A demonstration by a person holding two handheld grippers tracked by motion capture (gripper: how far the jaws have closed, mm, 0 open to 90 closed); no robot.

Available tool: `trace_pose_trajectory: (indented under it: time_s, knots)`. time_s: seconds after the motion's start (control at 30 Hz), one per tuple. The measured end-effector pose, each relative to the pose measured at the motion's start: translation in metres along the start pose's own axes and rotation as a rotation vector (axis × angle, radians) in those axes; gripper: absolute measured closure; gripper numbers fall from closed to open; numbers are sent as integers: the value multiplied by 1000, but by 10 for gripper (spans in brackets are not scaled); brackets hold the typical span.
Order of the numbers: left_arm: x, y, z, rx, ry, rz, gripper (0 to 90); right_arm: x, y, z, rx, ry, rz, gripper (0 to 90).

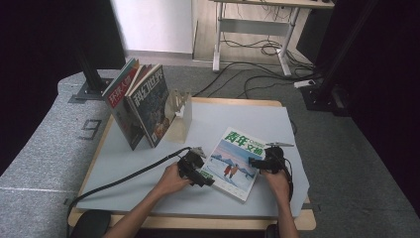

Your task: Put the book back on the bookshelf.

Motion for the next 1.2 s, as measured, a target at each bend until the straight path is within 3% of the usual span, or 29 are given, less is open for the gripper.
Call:
trace_pose_trajectory:
  time_s: [0.13, 0.33, 0.4, 0.53, 0.63, 0.8, 1.0, 1.2]
  knots:
    - [-2, 1, -1, 12, -6, 7, 26, -7, -1, -1, 0, -71, 16, 197]
    - [-7, 0, -3, 14, -12, 1, 22, -3, -4, 1, 6, -49, -1, 155]
    - [-10, -1, -4, 17, -19, -11, 22, -2, -4, 3, 1, -48, -10, 198]
    - [-11, 0, -5, 25, -28, -25, 23, 4, 1, 7, 3, 16, -49, 274]
    - [-11, 0, -5, 28, -30, -28, 26, 6, 3, 8, 0, 34, -61, 331]
    - [-12, 0, -6, 25, -29, -26, 26, 3, 13, 10, -61, 12, -21, 576]
    - [-13, 0, -6, 35, -35, -22, 25, 3, 11, 16, -68, 12, -4, 616]
    - [-13, 3, -7, 39, -47, -22, 32, 5, 10, 20, -91, 10, -8, 768]
Point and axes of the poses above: each handheld gripper's, and its own axes: y roughly backward along the jaws, z roughly out of its top, x roughly to its left, the point moved 4 cm from there along -y, roughly forward along the jaws, and after that the axes turned 7 degrees about y, right-handed, at the moved point
